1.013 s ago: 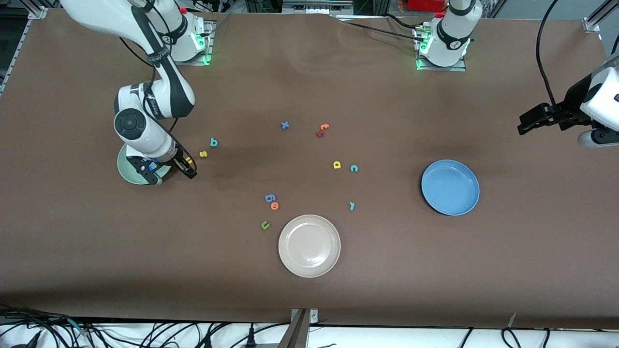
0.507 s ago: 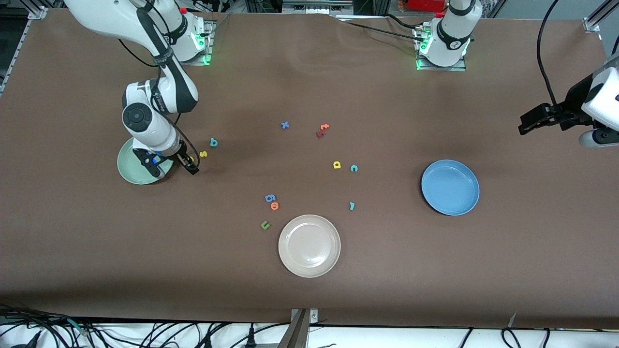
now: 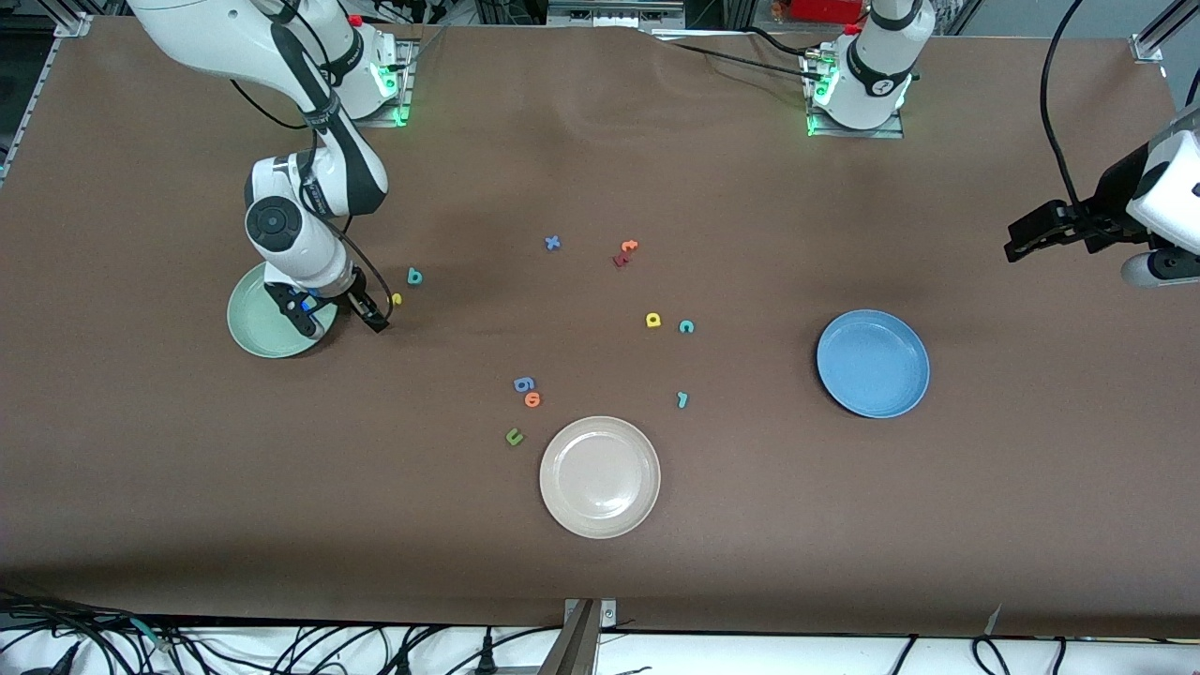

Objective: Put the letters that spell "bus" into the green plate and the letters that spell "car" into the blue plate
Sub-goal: 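Reach the right gripper to the yellow u and grasp it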

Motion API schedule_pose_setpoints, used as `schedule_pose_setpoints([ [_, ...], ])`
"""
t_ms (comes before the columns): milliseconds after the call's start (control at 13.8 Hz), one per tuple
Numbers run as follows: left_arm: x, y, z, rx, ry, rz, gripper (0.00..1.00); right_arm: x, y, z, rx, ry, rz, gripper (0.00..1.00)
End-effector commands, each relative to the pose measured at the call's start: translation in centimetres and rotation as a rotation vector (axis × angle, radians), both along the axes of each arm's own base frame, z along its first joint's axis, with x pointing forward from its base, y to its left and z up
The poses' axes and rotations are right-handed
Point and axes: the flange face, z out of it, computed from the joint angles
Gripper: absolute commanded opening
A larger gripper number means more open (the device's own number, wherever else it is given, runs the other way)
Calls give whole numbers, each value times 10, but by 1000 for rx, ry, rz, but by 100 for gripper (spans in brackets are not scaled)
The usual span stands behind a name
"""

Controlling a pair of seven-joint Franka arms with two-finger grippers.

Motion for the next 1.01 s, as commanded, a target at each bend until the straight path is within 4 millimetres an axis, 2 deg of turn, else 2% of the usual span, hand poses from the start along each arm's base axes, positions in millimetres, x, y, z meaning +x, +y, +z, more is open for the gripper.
schedule_pose_setpoints([
  [0, 1, 2, 6, 32, -14, 0, 100, -3, 3, -6, 3, -11, -4, 63],
  [145, 1, 1, 5, 32, -11, 3, 100, -6, 12, -7, 8, -5, 11, 27],
  [289, 1, 2, 6, 32, -13, 0, 100, -7, 12, -9, 7, -1, 16, 2],
  [651, 1, -2, 5, 32, -13, -2, 100, -4, 13, -5, 9, -6, 28, 0],
  [796, 2, -1, 3, 22, -9, 3, 100, 1, 15, 10, 15, -28, 26, 0],
  [941, 12, -6, -20, 25, 31, 3, 100, 10, 20, 36, 11, -18, 32, 0],
])
